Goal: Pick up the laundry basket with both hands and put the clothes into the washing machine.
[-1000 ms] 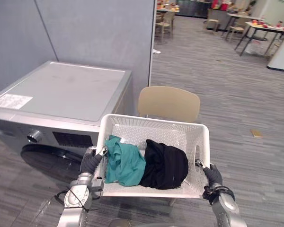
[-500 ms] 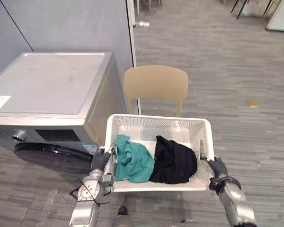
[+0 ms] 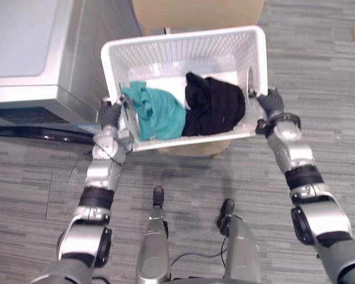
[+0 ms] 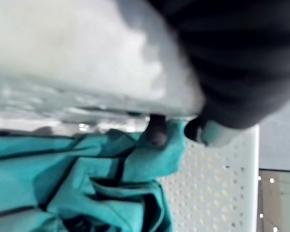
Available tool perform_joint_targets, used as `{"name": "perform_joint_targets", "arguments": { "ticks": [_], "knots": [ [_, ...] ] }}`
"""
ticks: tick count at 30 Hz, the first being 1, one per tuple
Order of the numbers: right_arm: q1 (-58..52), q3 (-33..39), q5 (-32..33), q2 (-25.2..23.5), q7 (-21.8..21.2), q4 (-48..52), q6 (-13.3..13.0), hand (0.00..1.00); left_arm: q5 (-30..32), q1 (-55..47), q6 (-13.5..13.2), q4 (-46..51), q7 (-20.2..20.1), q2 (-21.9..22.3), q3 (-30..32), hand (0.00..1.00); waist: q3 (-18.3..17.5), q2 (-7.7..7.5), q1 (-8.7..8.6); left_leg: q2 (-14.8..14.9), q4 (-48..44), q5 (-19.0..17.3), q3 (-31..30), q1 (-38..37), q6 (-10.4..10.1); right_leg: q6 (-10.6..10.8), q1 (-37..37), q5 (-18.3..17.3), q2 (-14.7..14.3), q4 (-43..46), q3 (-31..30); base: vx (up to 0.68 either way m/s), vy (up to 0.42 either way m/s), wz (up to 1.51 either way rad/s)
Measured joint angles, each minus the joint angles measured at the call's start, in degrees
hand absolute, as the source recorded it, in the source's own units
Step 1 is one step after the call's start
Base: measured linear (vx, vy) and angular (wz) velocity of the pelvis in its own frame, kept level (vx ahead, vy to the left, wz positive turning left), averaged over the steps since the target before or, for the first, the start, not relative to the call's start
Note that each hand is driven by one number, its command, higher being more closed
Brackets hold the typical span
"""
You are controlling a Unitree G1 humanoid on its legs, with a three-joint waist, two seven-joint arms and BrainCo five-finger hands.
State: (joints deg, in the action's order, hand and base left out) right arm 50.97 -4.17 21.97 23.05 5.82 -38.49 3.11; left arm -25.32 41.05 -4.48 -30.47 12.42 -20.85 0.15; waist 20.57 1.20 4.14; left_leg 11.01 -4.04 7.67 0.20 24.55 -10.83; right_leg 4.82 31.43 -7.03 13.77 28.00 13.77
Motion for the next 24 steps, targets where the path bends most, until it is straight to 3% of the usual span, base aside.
{"name": "perform_joint_targets", "arguments": {
  "ticks": [5, 10, 24],
  "knots": [
    [4.30, -0.41, 0.19, -0.23, 1.95, -1.51, 0.01, 1.00, 0.16, 8.53, 0.29, -7.78, -0.08, -2.06, -0.50, 1.00, 0.11, -0.03, -0.12, 2.12, -1.08, 0.02, 0.57, 3.78, -0.11, -0.79, 2.51, 1.46, -1.45, -1.62, 0.17, 0.01, -0.022, -0.11],
    [6.69, -0.36, 0.20, -0.32, 3.30, -1.50, 0.01, 1.00, 3.09, 12.92, 1.29, -10.21, -1.14, -2.90, 0.34, 1.00, 2.36, -0.17, -0.09, 3.86, -3.08, -0.11, 2.46, 6.22, -0.27, -1.27, 3.84, 1.99, -2.71, -2.15, 0.38, 0.02, -0.043, -0.07],
    [7.63, -1.39, -0.09, -3.18, 4.16, -2.21, 0.02, 1.00, 9.76, 14.45, 3.29, -15.23, -1.12, -3.01, 5.57, 1.00, 3.04, -0.93, -0.08, 6.59, -6.99, -0.35, 4.20, 12.84, -0.55, -2.12, 8.15, 2.56, -5.01, -2.15, 1.07, 0.02, -0.033, -0.05]
  ]
}}
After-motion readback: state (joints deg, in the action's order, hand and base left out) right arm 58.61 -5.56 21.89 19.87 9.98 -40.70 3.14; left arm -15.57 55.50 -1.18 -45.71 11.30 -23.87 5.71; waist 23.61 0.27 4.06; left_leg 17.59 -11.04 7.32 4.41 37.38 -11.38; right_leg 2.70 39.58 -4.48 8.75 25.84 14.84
